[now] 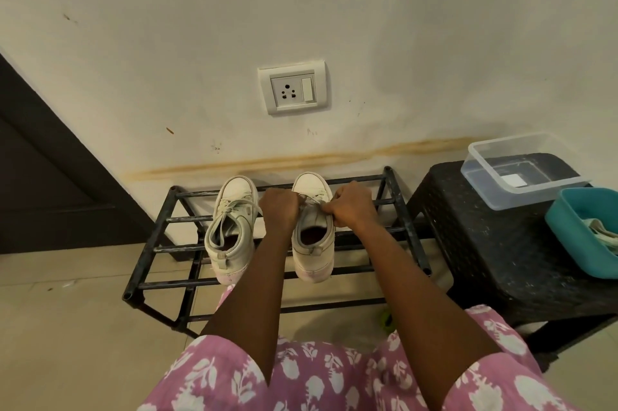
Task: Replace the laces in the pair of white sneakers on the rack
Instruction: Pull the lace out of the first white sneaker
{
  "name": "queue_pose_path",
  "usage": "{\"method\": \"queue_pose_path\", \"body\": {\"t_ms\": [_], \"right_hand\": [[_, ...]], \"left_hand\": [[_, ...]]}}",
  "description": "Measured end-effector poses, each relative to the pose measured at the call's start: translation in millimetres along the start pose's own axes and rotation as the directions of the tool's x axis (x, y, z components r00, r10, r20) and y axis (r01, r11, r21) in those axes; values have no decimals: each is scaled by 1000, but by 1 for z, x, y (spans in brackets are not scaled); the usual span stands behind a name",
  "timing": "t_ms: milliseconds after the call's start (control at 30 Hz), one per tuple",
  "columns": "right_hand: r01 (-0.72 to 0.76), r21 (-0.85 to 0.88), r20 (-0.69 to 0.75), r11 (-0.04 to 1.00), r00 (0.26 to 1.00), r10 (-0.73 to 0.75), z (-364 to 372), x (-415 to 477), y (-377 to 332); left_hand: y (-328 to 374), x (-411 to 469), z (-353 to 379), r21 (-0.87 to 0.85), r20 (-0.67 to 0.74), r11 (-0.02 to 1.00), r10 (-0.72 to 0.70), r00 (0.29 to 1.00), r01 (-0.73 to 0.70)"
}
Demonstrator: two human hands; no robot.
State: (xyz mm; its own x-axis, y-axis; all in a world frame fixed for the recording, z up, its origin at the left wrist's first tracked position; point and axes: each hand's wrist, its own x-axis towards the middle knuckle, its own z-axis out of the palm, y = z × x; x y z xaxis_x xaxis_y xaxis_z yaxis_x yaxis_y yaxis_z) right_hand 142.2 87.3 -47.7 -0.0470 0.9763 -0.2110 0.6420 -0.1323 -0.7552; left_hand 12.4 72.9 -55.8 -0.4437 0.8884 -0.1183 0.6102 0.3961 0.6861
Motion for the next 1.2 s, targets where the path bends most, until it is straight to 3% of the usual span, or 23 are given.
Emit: {"method": "queue_pose_path", "body": {"t_ms": [400, 567, 667, 800, 967, 1200], "right_hand": [[-3, -15, 4, 1000, 1000, 3, -5, -1, 0], [0, -8, 33, 1000, 999, 1, -5, 0, 0], [21, -45, 44, 999, 999, -19, -6, 0, -1], [43, -56, 34, 998, 999, -41, -5, 0, 0], [91, -162, 47, 983, 995, -84, 0, 1, 0], [100, -297, 46, 950, 995, -90, 10, -4, 2]], "left_hand": [[-21, 10, -17, 354, -41, 931, -83, 996, 92], [-23, 13, -13, 199, -44, 975, -88, 995, 95], [-10, 8, -7, 145, -34, 988, 61, 998, -55], [4, 11, 5, 168, 148, 938, 279, 949, -302], [7, 21, 4, 201, 229, 914, 306, 924, -353], [15, 26, 10, 458, 321, 779, 303, 897, -428]]}}
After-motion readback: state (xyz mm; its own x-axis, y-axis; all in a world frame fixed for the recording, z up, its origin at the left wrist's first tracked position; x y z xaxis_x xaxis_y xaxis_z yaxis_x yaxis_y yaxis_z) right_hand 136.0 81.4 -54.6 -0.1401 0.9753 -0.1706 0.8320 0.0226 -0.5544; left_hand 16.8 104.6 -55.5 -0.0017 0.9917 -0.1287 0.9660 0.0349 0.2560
